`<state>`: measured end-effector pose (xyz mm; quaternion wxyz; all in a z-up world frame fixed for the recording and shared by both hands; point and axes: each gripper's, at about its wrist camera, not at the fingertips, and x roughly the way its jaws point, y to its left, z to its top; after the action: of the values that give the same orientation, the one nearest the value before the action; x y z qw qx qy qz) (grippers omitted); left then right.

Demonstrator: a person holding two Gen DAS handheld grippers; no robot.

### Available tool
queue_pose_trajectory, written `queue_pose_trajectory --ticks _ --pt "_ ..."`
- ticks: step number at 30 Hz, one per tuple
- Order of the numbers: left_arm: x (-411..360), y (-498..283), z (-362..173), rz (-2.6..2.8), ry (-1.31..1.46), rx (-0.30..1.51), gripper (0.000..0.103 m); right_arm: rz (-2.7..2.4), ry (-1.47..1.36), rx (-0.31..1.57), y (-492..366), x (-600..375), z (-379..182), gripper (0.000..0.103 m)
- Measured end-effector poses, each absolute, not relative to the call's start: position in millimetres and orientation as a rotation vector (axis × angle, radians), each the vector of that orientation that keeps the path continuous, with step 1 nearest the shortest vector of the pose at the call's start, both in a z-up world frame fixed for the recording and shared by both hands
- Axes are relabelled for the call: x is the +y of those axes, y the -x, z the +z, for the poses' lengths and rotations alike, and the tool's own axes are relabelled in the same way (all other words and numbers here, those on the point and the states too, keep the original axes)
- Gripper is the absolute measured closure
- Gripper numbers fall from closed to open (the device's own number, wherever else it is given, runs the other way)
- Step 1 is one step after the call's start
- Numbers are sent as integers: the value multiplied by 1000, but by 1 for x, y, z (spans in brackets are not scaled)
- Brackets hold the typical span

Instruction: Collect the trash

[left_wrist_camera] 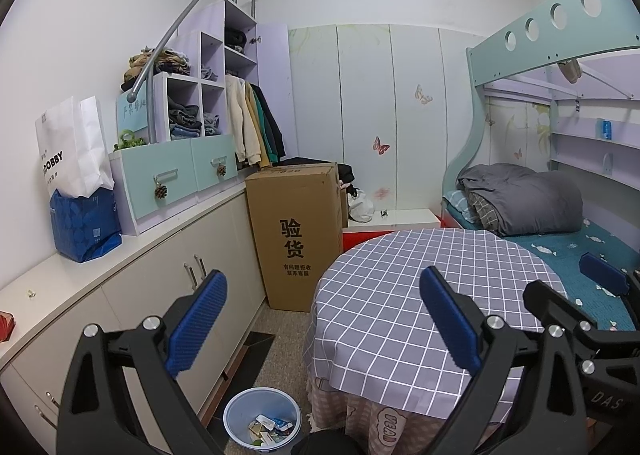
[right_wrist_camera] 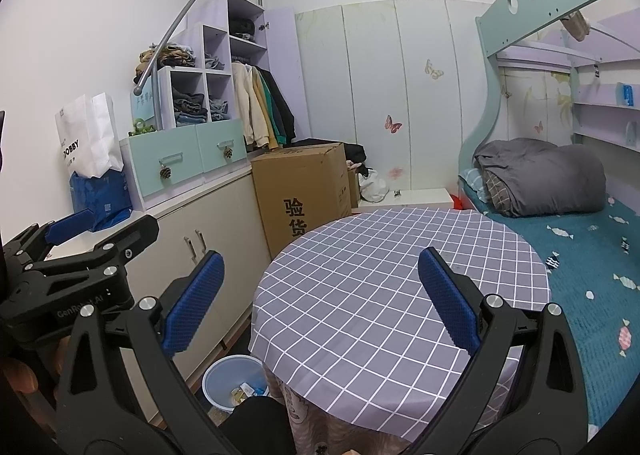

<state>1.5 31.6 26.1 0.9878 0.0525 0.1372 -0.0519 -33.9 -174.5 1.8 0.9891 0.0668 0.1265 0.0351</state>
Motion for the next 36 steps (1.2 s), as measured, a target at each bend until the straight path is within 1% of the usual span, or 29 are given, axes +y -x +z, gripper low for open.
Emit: queue_pose_trajectory --ticks 36 --pt "42 -11 16 -107 -116 301 8 83 -136 291 26 -171 -2 8"
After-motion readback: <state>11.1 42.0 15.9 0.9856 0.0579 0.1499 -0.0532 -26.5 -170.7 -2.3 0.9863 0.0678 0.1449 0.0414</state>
